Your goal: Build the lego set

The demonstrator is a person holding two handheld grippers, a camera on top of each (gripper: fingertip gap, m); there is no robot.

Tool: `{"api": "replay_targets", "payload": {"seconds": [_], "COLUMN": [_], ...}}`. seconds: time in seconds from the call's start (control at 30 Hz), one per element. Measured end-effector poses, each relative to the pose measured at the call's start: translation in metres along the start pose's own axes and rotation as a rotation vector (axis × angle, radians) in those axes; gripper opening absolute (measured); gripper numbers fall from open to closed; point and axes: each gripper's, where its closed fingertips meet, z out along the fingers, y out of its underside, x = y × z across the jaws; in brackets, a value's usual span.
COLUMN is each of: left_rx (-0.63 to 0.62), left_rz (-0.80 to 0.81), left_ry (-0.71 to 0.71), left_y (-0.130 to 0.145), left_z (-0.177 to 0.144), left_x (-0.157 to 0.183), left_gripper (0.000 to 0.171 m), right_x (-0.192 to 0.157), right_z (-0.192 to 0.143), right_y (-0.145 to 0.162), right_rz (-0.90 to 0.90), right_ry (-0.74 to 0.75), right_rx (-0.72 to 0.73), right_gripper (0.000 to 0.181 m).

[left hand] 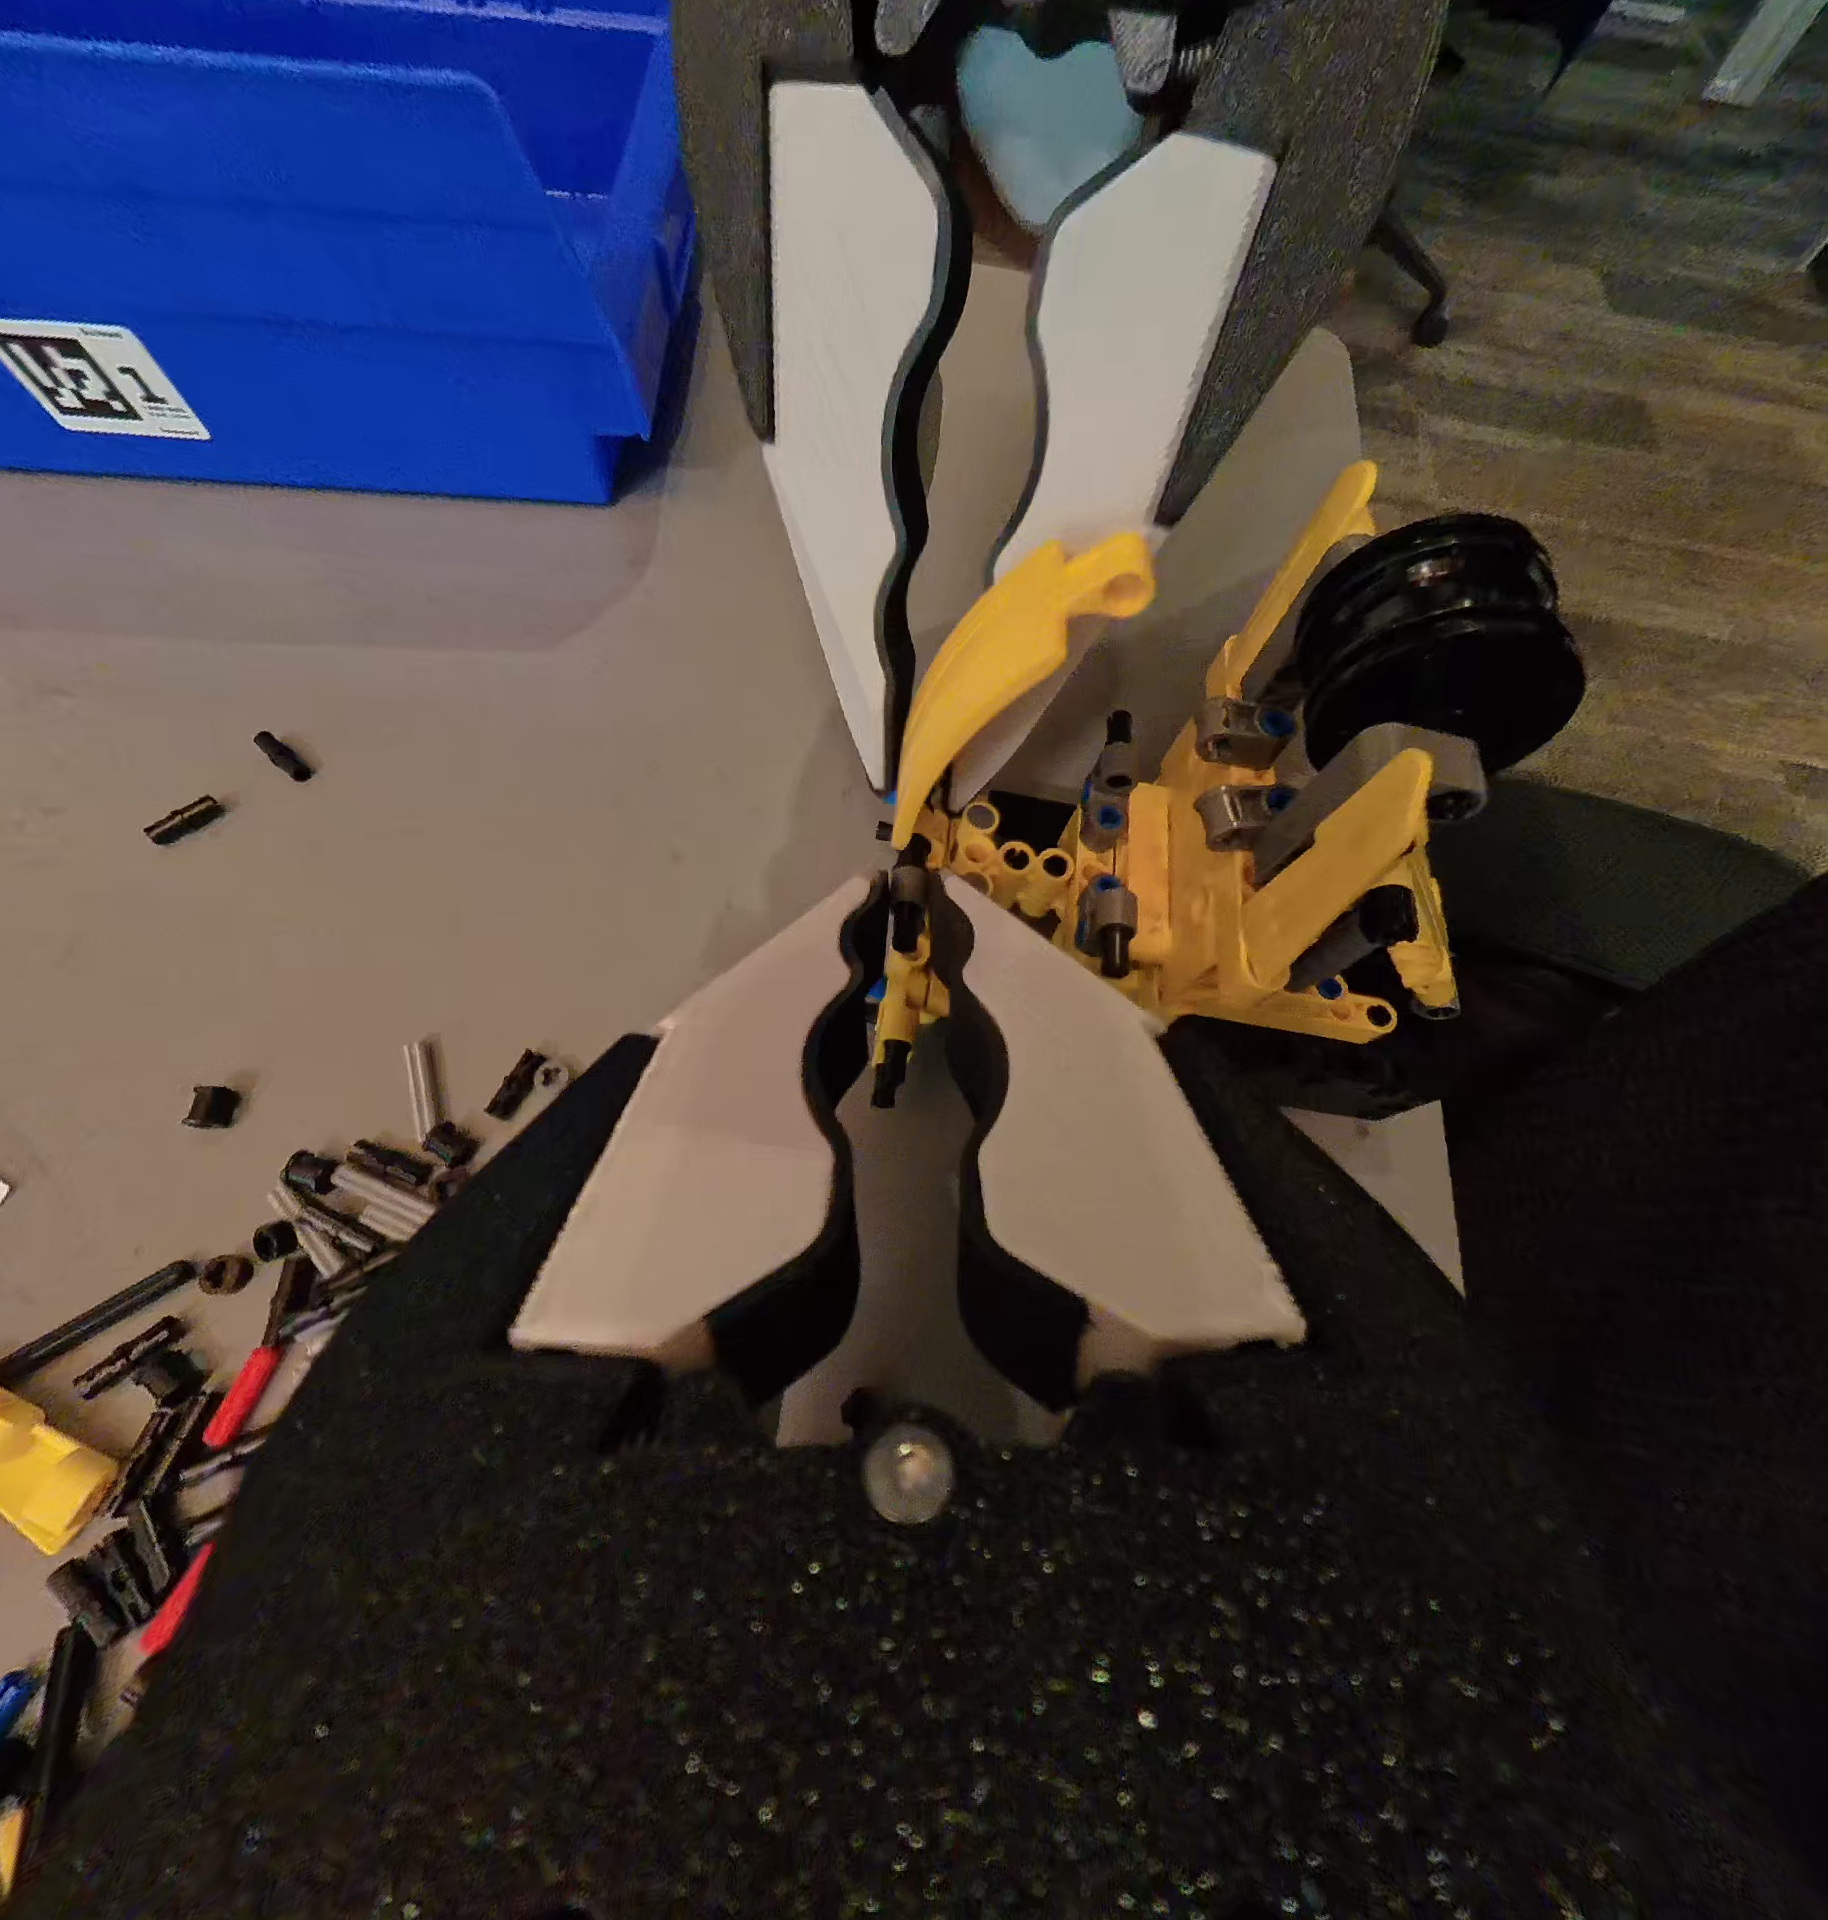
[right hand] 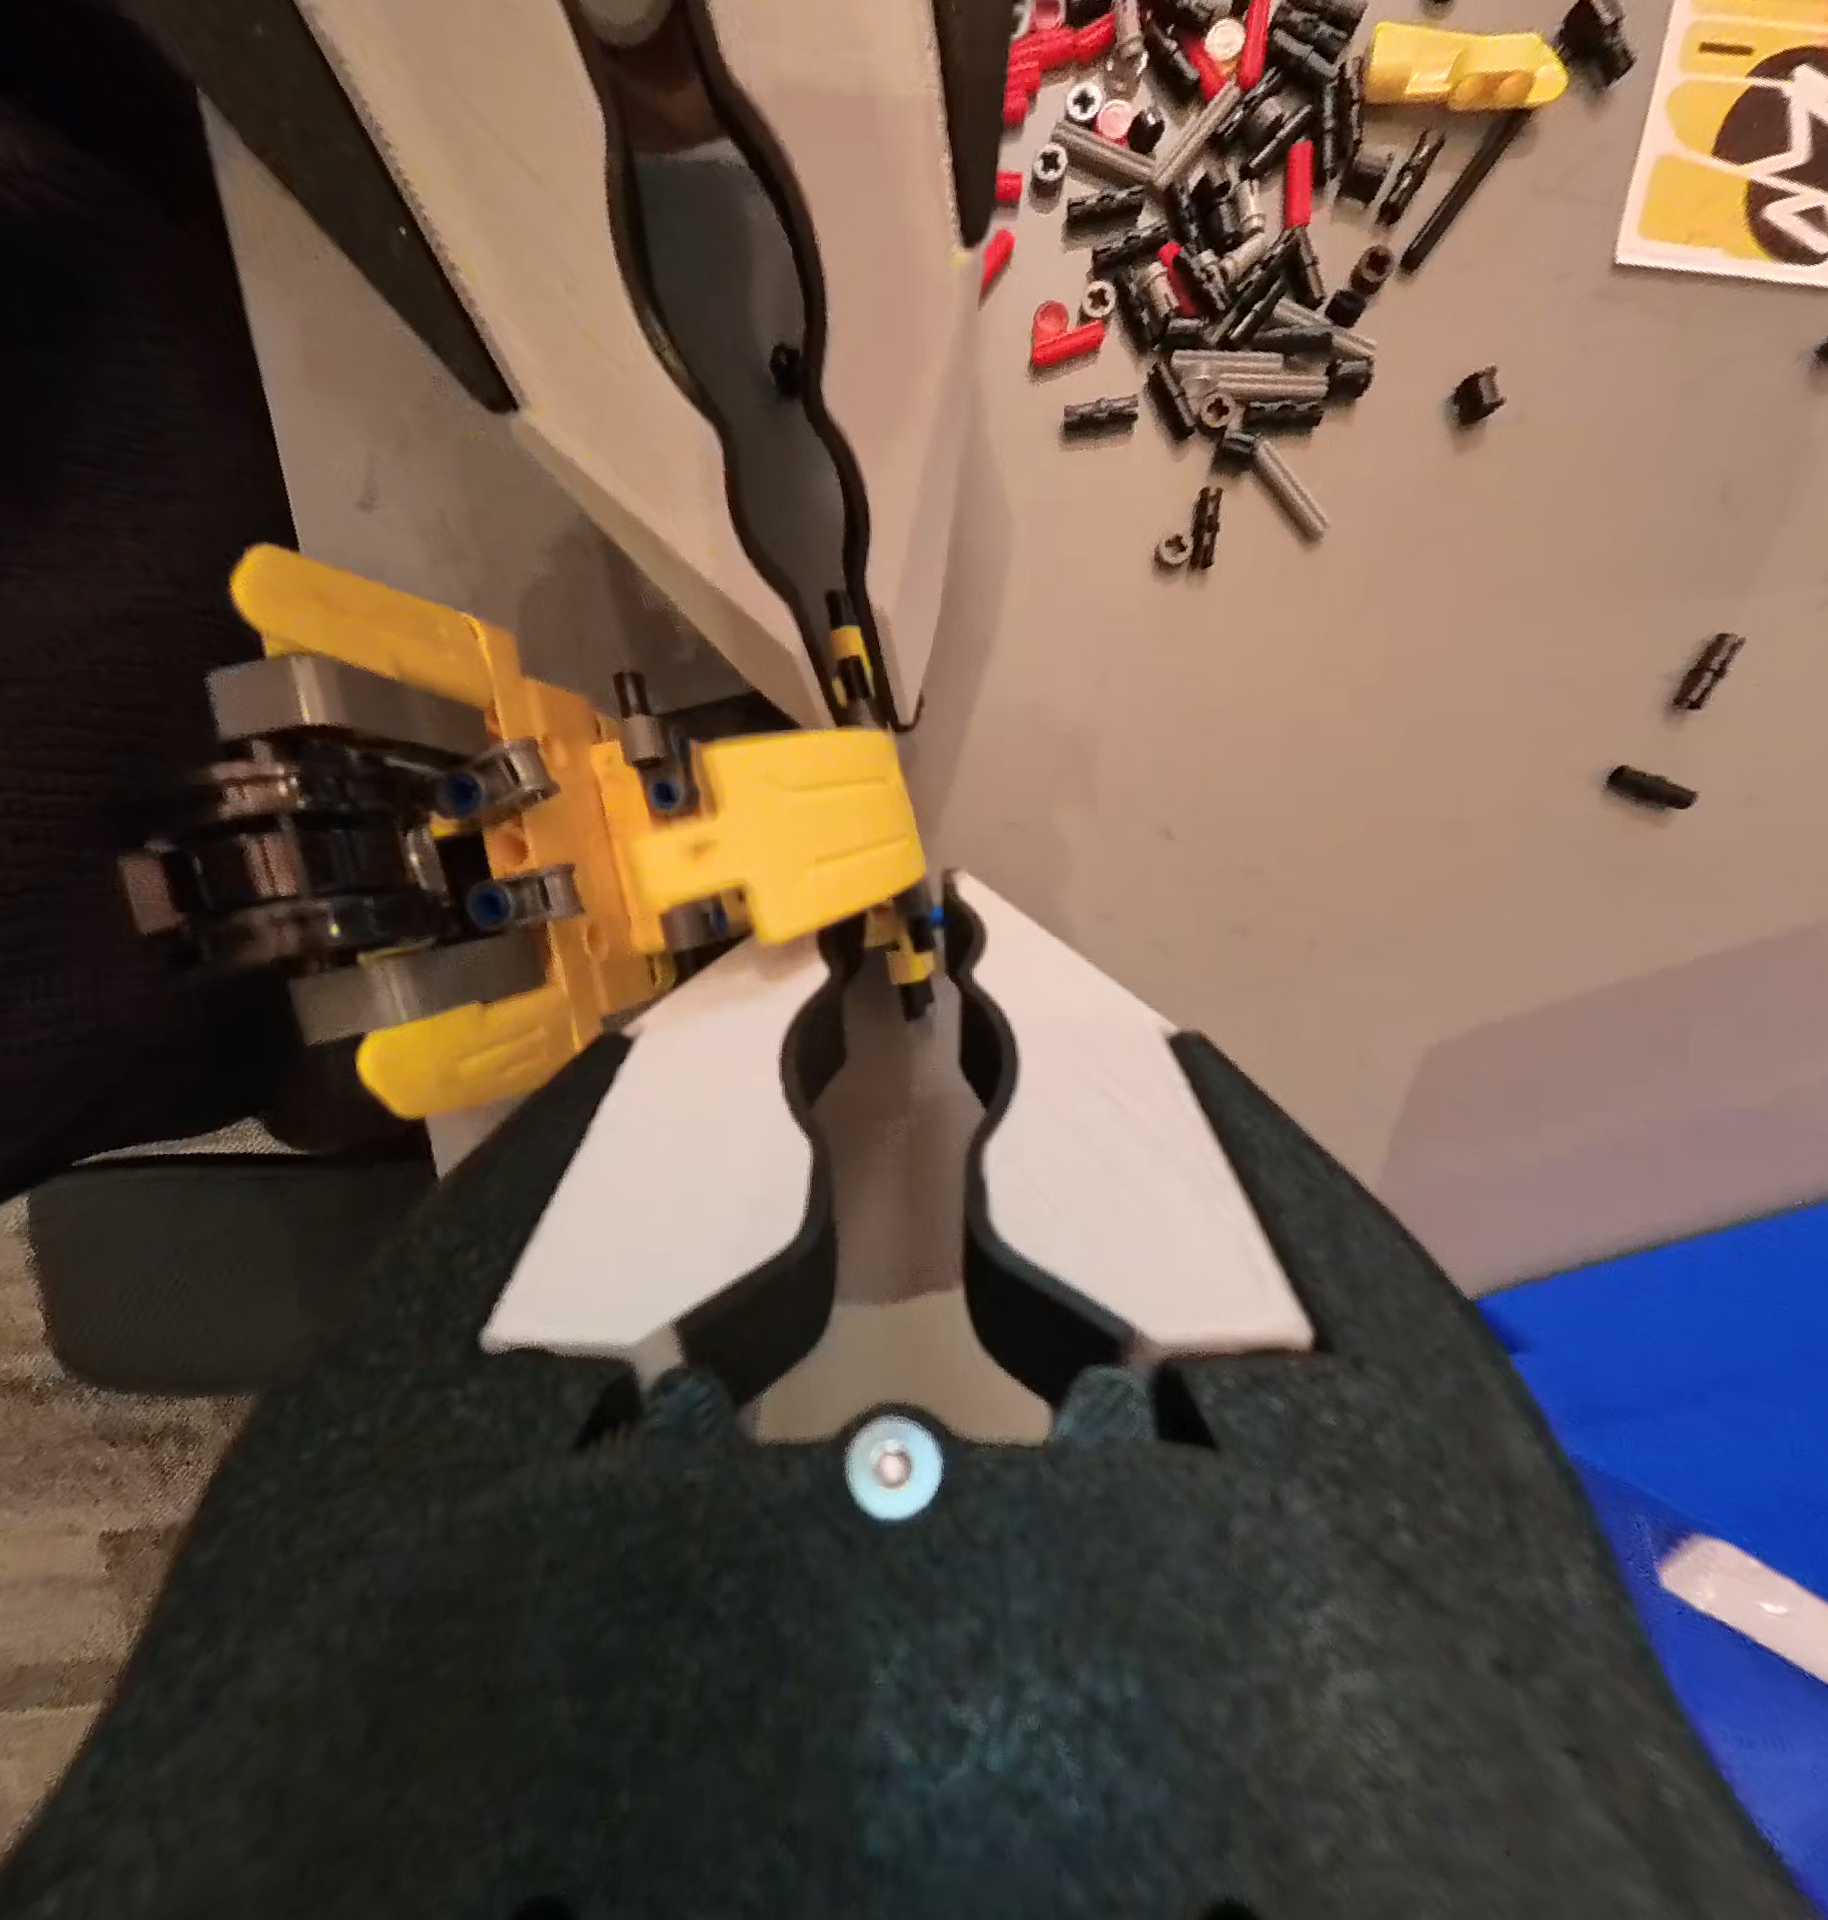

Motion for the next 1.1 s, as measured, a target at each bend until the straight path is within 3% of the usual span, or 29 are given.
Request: {"api": "replay_targets", "payload": {"seconds": [0.07,0.27,0.4,1.1], "left_rx": [0.001,0.047,0.048,0.021], "left_rz": [-0.017,-0.049,-0.05,-0.077], "left_ry": [0.01,0.063,0.085,0.087], "left_y": [0.003,0.0,0.001,0.009], "left_z": [-0.001,-0.004,-0.002,-0.013], "left_x": [-0.001,0.0,0.003,-0.002], "left_gripper": [0.006,0.006,0.006,0.009], "right_x": [-0.001,0.0,-0.002,-0.003], "right_z": [-0.004,-0.008,-0.006,-0.004], "right_y": [0.001,0.004,0.0,0.003], "right_rz": [0.005,0.002,-0.014,-0.053], "right_ry": [-0.009,-0.003,-0.001,0.041], "right_rx": [0.03,0.089,0.13,0.099], "right_gripper": [0.022,0.022,0.007,0.006]}}
